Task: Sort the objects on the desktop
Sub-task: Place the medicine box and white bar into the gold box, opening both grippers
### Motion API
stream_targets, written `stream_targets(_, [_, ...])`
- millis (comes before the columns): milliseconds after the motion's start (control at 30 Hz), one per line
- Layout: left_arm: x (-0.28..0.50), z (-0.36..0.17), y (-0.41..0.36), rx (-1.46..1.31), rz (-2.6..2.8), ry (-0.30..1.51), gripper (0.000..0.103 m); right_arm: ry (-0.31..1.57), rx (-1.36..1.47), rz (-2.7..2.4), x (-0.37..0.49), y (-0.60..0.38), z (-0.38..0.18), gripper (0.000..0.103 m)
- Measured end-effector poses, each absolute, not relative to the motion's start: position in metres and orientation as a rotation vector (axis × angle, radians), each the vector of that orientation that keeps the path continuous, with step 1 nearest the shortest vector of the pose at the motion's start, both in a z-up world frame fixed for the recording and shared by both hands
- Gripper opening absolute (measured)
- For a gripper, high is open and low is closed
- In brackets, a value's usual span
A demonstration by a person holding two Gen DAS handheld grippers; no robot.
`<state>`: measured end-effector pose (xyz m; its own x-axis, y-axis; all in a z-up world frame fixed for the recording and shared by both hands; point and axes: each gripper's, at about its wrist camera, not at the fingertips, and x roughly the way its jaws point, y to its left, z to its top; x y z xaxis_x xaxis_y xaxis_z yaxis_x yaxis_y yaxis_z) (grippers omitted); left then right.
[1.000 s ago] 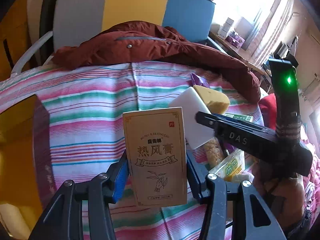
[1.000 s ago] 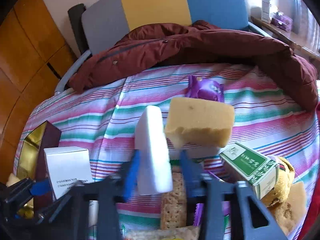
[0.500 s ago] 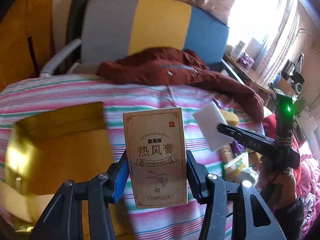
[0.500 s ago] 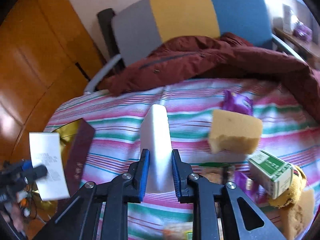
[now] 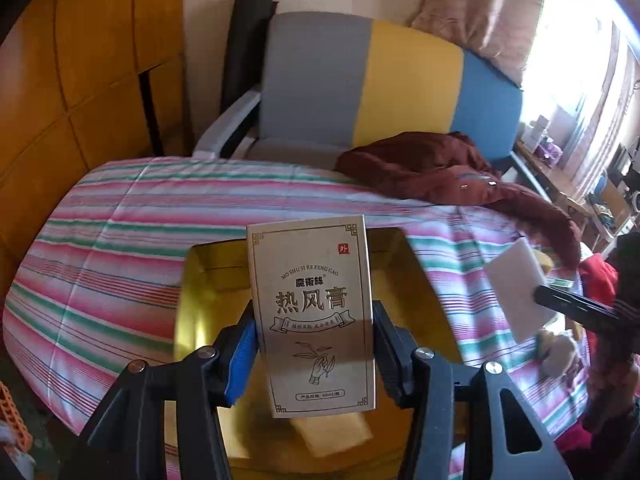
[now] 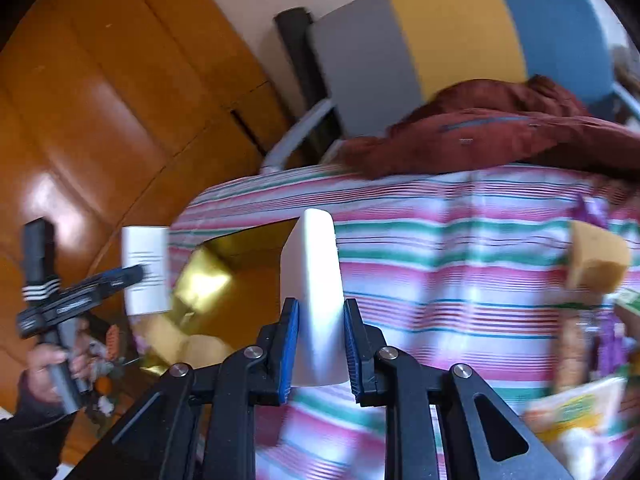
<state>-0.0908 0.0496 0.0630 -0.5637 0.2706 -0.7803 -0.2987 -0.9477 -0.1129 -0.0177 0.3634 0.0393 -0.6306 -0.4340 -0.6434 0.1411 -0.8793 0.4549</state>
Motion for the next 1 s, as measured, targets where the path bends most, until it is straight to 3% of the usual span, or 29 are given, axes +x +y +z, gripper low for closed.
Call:
stream_targets(200, [-0.123,0.035,0.02,-1.347,2.515,0.039,0.053,-0.54,1.187,-2.44,-0.044,0.294,0.035,0.022])
stream_targets(433, [-0.152,0.005,0.006,-1.411,2.505,0.093,0.052,-0.724,1.341,-2.348,-0.09,0.247,0.0,0.023])
stream_targets(533, [-0.158,-0.002,0.002,-1.434,2.514,0.106,0.06,-0.844,1.384,-2.25,-0.106,0.229,-0.019,0.027])
stream_targets(633, [-0.15,0.006,-0.005,-1.369,2.549,0.11,0.066,-0.795,1.411,-2.253,-0.108,0.213,-0.023,0.038])
stream_targets(833, [-0.128,0.024,-0.035,-1.289,2.611,-0.064,0.065,-0.718,1.434,-2.262,-0.1,0.202,-0.027,0.047])
stream_targets(1000, [-0.099,0.037,-0.051,-1.235,2.693,-0.17,0.062,-0.635,1.405,-2.336,-0.083,0.201,-0.02,0.063])
